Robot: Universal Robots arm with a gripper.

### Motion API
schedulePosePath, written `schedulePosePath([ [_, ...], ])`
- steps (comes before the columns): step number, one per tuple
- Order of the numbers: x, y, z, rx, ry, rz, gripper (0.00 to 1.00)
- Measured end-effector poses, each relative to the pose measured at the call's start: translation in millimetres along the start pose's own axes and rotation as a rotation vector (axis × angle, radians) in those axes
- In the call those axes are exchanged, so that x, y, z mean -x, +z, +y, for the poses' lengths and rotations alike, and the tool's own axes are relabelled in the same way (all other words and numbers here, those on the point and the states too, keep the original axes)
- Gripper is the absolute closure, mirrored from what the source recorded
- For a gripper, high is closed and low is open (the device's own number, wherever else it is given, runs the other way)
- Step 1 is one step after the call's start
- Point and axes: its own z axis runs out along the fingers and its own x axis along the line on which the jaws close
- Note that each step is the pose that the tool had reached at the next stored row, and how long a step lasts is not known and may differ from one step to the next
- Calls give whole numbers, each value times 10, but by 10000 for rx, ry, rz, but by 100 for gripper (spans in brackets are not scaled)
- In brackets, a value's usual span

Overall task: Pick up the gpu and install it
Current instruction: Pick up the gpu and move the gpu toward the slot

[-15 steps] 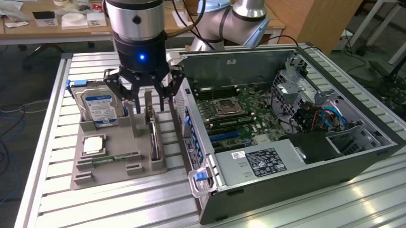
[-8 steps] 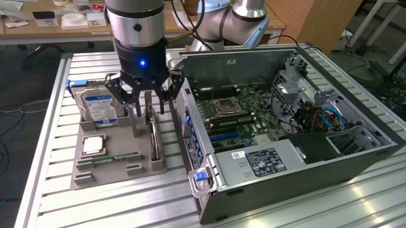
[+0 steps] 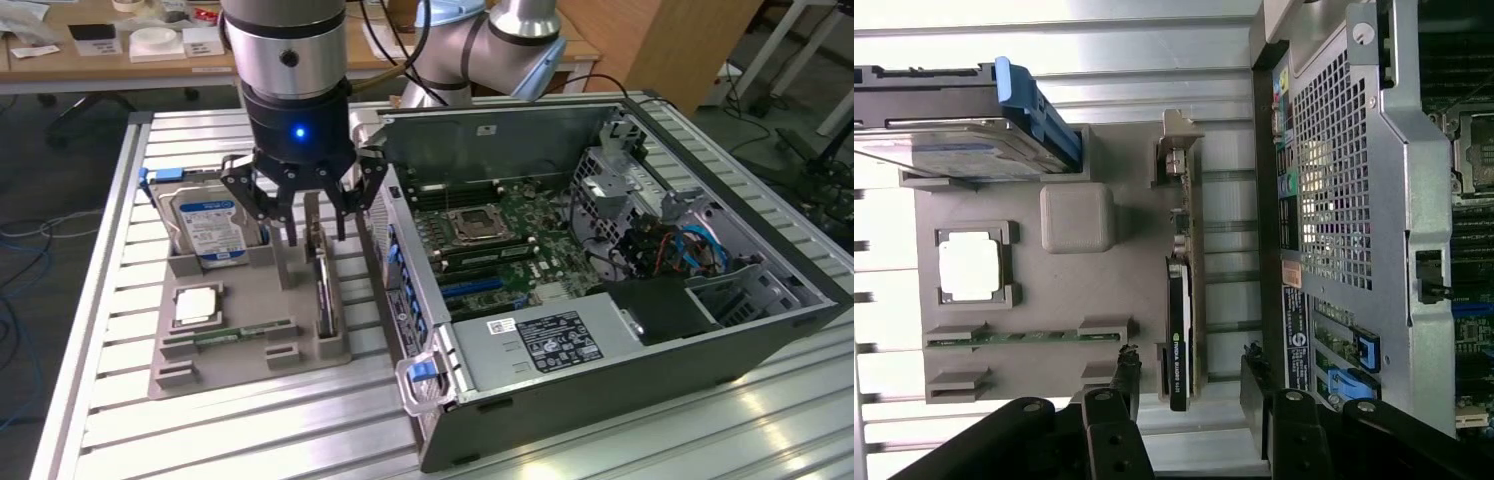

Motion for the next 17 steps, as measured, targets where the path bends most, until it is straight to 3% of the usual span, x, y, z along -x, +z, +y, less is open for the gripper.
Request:
schedulePosePath([
  [6, 0, 16, -1, 3, 0, -3, 47],
  [17, -3, 132, -6, 0, 0, 0, 47],
])
